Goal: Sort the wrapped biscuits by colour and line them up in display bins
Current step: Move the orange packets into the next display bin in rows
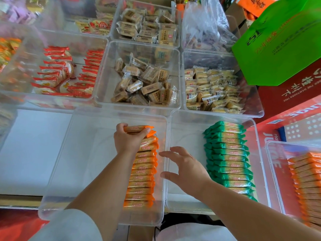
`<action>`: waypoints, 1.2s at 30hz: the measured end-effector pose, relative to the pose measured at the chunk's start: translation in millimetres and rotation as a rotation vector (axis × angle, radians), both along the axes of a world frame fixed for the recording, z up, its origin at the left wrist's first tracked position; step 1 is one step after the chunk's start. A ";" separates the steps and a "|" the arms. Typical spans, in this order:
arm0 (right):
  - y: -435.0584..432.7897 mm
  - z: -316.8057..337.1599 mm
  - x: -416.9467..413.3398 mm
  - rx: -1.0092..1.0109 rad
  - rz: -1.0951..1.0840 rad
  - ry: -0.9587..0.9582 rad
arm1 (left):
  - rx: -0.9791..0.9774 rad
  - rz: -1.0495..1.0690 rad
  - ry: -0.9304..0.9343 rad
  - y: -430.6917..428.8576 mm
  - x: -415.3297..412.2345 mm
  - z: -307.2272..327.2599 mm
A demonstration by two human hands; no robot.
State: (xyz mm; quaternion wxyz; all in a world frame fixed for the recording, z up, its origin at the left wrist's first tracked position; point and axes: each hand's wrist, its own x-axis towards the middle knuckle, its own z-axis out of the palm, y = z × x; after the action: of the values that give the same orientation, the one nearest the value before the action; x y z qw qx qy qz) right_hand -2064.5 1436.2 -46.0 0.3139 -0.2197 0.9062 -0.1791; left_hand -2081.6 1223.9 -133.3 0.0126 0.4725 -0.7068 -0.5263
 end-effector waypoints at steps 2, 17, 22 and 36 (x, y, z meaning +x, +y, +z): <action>0.1 -0.7 -0.2 -0.011 -0.002 -0.003 | 0.048 -0.023 -0.028 -1.1 -0.4 -0.1; 1.2 -3.6 0.6 -0.028 -0.003 0.010 | 0.287 -0.230 0.018 -23.3 22.0 -5.7; 1.3 -4.9 1.0 -0.031 -0.008 0.008 | 0.145 -0.184 0.037 -14.9 28.8 -10.4; 1.6 -4.9 3.2 -0.035 -0.007 0.011 | -0.131 0.003 -0.138 -9.3 9.9 -2.9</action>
State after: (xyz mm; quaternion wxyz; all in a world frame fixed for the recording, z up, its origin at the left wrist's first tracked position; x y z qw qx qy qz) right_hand -2061.2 1437.8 -50.9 0.3047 -0.2231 0.9052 -0.1949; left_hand -2071.7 1214.6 -136.2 -0.0044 0.5070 -0.7381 -0.4451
